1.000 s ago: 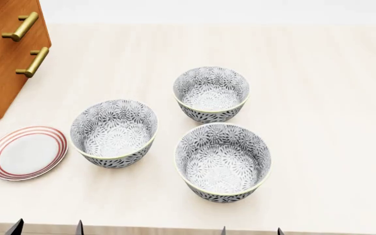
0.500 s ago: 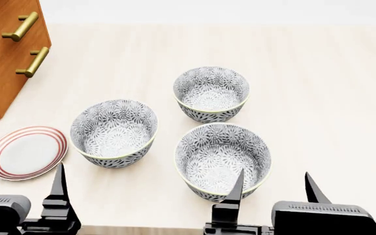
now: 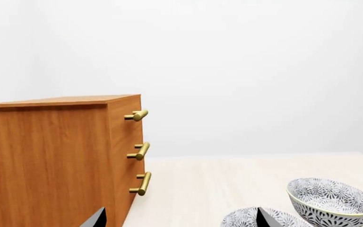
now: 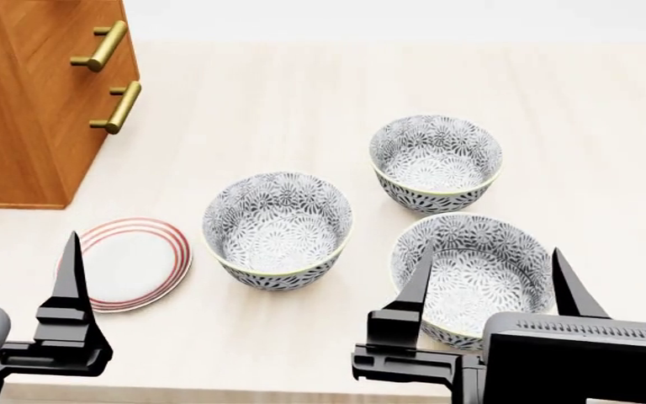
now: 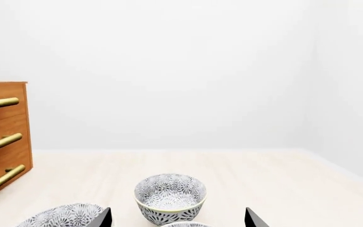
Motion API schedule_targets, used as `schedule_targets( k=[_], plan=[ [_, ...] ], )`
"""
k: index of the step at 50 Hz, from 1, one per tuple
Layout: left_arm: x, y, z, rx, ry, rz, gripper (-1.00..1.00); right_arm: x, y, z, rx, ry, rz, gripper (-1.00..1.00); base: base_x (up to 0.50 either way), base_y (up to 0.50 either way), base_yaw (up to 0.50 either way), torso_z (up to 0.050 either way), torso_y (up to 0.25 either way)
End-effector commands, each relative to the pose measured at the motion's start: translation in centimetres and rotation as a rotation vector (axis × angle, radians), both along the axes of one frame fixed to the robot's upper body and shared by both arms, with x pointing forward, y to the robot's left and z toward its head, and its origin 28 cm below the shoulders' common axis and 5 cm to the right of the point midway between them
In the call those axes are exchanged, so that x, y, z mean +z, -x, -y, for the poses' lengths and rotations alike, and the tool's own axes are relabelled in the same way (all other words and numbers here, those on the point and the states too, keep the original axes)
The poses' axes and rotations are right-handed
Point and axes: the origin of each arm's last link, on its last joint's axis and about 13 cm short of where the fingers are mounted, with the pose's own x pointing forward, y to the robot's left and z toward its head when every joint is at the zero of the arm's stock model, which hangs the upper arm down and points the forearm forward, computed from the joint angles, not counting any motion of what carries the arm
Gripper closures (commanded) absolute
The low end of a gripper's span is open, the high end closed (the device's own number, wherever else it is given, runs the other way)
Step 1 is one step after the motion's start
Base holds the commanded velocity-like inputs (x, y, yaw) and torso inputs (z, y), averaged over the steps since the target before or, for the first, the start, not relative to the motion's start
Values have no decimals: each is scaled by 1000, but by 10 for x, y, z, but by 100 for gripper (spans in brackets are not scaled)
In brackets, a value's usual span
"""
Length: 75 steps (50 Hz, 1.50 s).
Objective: Stack the bowl at the front on the bowl in the middle.
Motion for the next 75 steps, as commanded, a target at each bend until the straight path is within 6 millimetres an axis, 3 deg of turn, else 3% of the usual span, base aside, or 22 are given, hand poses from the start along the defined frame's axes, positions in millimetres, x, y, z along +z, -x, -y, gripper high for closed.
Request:
schedule_targets(
  k=[1, 14, 16, 23, 36, 75],
  plan=[
    [1, 0, 0, -2, -2, 9, -100, -2, -1, -1, -24, 20, 4, -100, 0, 0, 0, 0, 0],
    [-2, 0, 0, -4, 5, 3, -100, -6, -2, -2, -8, 5, -5, -100, 0, 171, 0, 0, 0],
    [-3, 0, -1, -4, 4, 2, -100, -6, 1, -3, 95, -2, -22, -100, 0, 0, 0, 0, 0],
    [-4, 1, -2, -2, 6, 2, -100, -9, 1, -3, -10, 8, 42, -100, 0, 0, 0, 0, 0],
    [-4, 1, -1, -8, 9, 2, -100, -8, 0, -2, -9, 6, 14, -100, 0, -116, 0, 0, 0],
    [-6, -1, 0, -14, 4, 0, -100, -10, -2, -1, -27, 7, 9, -100, 500, 0, 0, 0, 0]
  ],
)
